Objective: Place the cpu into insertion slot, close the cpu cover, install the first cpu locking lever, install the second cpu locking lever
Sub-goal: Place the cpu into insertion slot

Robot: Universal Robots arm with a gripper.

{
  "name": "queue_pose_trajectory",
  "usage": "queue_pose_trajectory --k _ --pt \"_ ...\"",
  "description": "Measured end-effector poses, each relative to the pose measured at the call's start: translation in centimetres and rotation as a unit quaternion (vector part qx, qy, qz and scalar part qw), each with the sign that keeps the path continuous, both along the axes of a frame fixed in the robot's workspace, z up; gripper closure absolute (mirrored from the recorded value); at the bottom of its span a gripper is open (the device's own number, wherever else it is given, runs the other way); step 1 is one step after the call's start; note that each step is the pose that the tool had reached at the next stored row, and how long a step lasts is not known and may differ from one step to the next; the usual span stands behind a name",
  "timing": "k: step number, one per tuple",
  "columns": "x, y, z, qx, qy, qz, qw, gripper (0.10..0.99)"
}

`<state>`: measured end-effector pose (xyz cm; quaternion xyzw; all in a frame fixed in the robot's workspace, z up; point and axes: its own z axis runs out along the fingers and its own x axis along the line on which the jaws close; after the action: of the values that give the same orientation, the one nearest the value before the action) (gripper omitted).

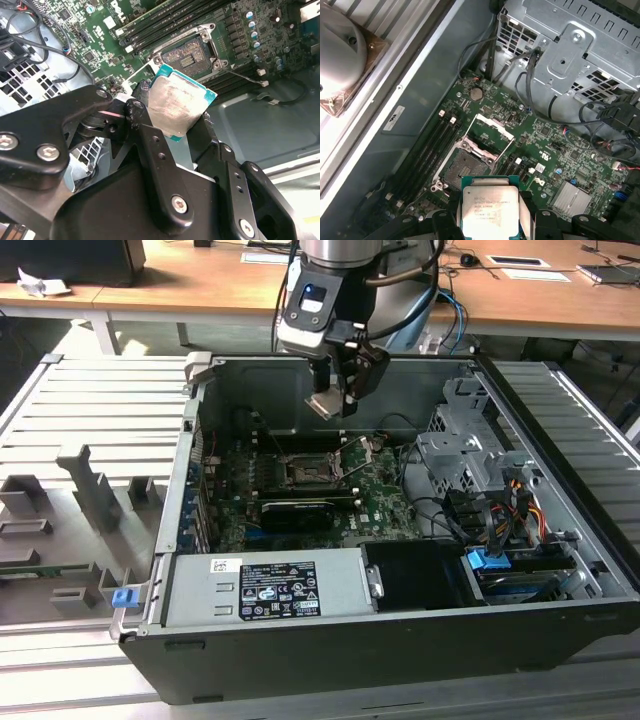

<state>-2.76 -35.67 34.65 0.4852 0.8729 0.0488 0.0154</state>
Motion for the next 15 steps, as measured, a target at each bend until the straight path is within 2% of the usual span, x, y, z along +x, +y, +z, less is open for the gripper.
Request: queue_pose_trajectory --k 15 --pt "0.0 0.0 -0.25 0.0 0.0 -0.006 1.0 0.545"
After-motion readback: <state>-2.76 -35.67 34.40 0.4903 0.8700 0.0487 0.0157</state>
